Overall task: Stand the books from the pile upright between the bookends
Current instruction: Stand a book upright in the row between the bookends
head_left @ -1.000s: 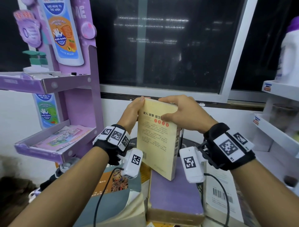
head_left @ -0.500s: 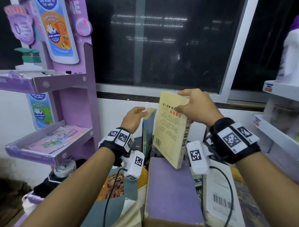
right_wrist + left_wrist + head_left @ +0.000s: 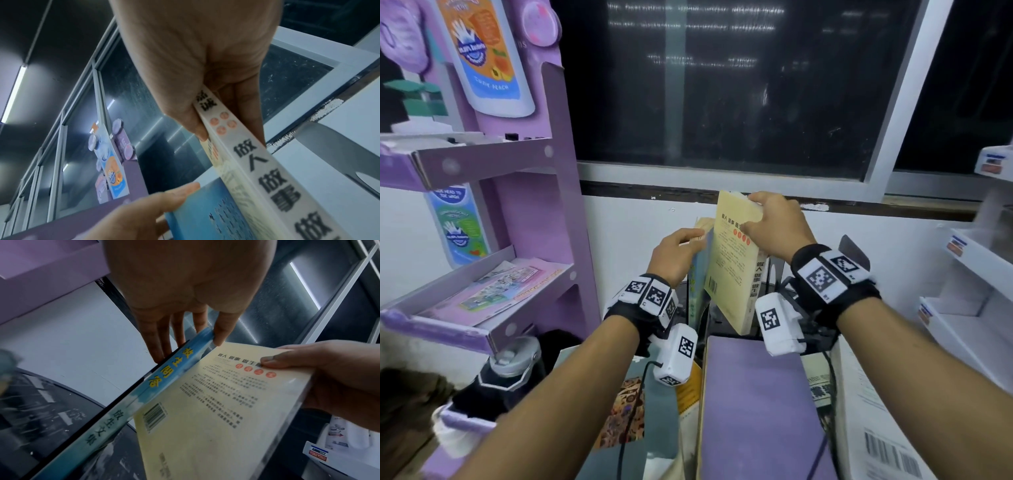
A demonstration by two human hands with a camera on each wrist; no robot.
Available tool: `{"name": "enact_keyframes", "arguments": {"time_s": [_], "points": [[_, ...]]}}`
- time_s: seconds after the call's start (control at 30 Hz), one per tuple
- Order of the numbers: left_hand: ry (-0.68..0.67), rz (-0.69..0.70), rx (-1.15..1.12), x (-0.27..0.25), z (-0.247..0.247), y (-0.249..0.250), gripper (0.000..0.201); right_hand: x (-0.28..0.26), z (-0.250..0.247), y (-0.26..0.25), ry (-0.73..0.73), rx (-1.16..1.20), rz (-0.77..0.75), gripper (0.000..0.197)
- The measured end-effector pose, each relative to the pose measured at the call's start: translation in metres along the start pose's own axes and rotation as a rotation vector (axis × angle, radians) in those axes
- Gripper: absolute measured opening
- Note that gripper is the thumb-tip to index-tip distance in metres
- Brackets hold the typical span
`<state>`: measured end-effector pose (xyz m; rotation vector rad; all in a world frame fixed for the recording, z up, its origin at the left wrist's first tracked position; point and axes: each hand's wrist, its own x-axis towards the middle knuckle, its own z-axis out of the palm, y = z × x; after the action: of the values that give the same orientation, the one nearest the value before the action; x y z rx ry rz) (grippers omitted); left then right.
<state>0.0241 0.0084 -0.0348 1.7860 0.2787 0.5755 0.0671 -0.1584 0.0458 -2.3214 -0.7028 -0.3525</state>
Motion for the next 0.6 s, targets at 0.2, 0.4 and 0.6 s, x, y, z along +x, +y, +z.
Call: {"name": "enact_keyframes", "arguments": {"time_s": [0.2, 0.4, 0.6], "points": [[0.030, 0.021, -0.078, 0.003, -0.006, -0.006, 0.029, 0.013, 0.035, 0.011, -0.082, -0.063, 0.050, 0.058], [0.014, 0.013, -0.123, 0.005, -0.008, -0.010, 0.038, 0.023, 0.060, 0.017, -0.153, -0.121, 0.050, 0.056], [-0.001, 0.017, -0.162, 0.008, -0.010, -0.014, 0.043, 0.028, 0.080, 0.013, -0.205, -0.080, 0.009, 0.056]]}}
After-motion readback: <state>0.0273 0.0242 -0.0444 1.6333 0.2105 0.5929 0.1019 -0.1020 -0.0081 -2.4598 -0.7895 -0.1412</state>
